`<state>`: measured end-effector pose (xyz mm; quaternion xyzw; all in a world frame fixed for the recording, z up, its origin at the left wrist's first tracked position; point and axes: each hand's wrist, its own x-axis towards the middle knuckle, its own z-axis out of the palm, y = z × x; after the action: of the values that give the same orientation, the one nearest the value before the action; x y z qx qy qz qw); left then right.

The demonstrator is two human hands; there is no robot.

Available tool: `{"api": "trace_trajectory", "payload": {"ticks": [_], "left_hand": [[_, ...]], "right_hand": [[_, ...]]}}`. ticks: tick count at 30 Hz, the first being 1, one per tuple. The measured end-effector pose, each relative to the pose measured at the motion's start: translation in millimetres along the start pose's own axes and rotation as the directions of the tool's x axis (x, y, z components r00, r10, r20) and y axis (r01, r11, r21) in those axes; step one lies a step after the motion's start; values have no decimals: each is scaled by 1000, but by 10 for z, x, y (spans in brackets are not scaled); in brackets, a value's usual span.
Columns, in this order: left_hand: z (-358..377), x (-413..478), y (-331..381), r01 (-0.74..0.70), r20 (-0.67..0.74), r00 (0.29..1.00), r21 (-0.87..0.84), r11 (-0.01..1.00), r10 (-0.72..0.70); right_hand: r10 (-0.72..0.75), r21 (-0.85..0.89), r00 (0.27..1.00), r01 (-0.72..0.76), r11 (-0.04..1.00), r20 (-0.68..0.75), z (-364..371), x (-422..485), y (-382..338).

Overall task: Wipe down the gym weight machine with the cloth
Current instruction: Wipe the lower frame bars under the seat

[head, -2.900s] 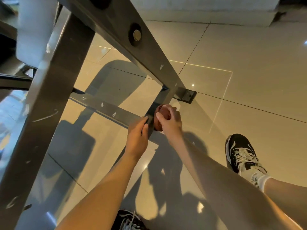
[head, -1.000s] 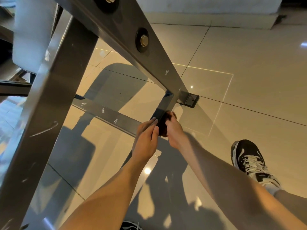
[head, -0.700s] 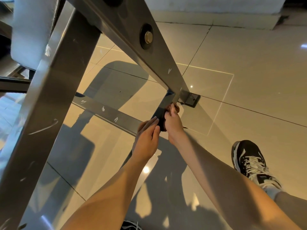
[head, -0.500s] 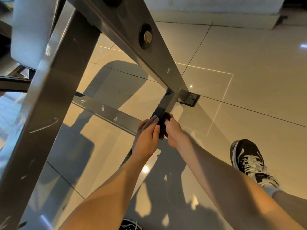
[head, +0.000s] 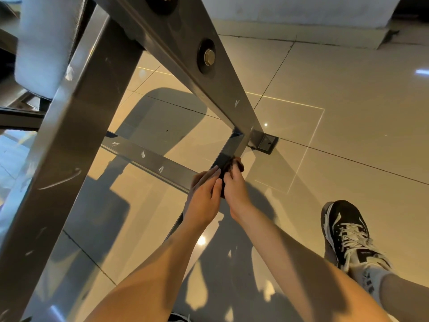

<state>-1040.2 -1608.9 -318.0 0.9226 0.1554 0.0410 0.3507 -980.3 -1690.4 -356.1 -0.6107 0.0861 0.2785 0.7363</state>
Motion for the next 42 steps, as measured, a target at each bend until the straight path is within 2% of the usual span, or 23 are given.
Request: {"api": "trace_trajectory", "payload": {"ticks": [5, 9, 12, 16, 21, 27, 29, 32, 37, 42], "left_hand": [[10, -4, -11, 29, 0, 1000, -42, 999, -29], [-8, -11, 24, 28, 8, 1000, -30, 999, -28], [-10, -9, 22, 33, 30, 999, -42, 999, -31], [-14, -11, 26, 45, 25, 999, -36, 998, -44], [-8, -30, 16, 37, 5, 999, -58, 998, -36], [3, 6, -48, 28, 8, 1000, -33, 999, -28], [10, 3, -31, 22, 5, 1000, -38, 999, -22], [14, 5, -42, 5, -7, 1000, -37, 999, -5], [17, 27, -104, -37, -26, 999, 5, 999, 37], [0, -52, -218, -138, -73, 986, 123, 983, 147]], "right_hand": [[147, 43, 989, -146, 988, -33, -98, 192, -126], [79, -1, 996, -79, 997, 36, -67, -48, 2], [45, 11, 998, -46, 999, 34, -98, 94, -57], [69, -10, 998, -69, 998, -4, -153, 294, -182], [120, 13, 990, -121, 993, 77, -114, -52, 32], [63, -23, 997, -64, 998, -39, -177, 372, -240], [43, -24, 999, -44, 999, -23, -156, 251, -132], [7, -38, 1000, -6, 999, 26, -82, 47, 43], [-35, -81, 999, 35, 996, -1, -136, 296, -131], [22, -103, 1000, -20, 995, 18, -78, 1, 51]]}}
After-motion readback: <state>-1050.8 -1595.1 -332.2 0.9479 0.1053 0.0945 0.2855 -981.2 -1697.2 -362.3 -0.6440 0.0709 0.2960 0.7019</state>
